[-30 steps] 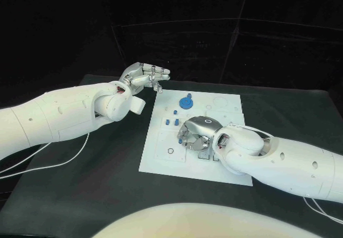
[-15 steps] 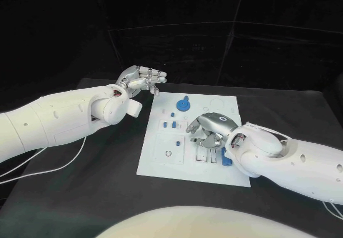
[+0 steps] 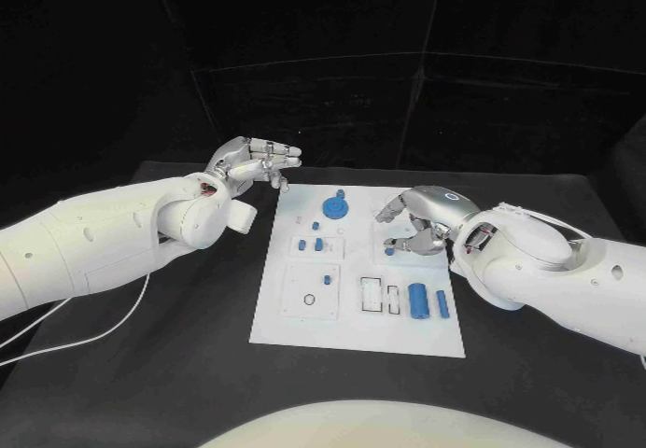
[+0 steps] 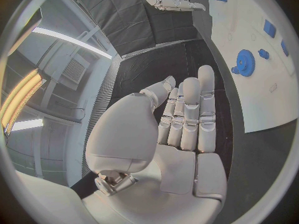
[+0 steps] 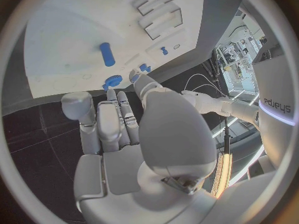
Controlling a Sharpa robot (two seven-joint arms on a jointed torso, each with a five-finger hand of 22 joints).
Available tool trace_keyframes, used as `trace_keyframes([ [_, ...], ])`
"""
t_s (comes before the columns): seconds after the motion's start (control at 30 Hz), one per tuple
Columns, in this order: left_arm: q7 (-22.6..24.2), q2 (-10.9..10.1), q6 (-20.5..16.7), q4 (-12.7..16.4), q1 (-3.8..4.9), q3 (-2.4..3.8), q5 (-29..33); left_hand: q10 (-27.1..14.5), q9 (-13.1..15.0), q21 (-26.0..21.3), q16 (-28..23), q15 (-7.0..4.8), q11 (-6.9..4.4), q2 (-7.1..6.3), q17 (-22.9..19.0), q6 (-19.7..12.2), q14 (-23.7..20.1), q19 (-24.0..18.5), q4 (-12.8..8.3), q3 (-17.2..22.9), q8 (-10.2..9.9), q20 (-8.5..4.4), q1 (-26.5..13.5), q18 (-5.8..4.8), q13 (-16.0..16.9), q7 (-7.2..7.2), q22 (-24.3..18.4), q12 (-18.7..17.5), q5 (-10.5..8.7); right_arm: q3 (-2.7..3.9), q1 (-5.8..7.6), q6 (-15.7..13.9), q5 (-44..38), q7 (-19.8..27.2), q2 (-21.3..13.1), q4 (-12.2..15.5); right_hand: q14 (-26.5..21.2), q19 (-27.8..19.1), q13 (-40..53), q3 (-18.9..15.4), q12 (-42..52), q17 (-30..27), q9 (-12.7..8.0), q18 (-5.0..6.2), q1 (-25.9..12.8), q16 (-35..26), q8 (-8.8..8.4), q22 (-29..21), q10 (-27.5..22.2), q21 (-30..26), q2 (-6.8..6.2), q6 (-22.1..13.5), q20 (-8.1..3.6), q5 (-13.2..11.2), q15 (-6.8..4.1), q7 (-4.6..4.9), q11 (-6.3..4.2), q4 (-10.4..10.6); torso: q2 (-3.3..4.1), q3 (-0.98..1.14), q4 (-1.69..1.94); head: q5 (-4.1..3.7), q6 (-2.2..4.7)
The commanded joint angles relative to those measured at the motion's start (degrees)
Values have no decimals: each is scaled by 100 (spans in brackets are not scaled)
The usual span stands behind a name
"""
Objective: Assemble the parts on the task board
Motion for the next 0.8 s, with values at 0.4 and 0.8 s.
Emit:
trace_keyframes([
  [0.4,28,18,55,-8,10,4,23,-21,-5,-26,-13,-7,6,21,-14,-13,-36,-47,-6,-24,32,10,-8,78,11,27,-15,49,19,6,41,1133,13,-245,83,-158,61,-27,24,-302,253,-59,18,76,201,-44,47,-72,52,-70,183,66,2,22,30,-30,-32,70,11,2,12,-7,-7],
  [0.8,28,23,62,-28,10,4,23,-21,-5,-26,-13,-7,6,21,-14,-13,-36,-47,-6,-24,32,10,-8,78,11,27,-15,49,19,5,41,1260,11,-259,200,-243,59,46,12,-232,494,-151,37,62,337,-103,127,-19,451,-43,390,372,-44,26,-25,23,-92,103,9,6,6,2,-24],
])
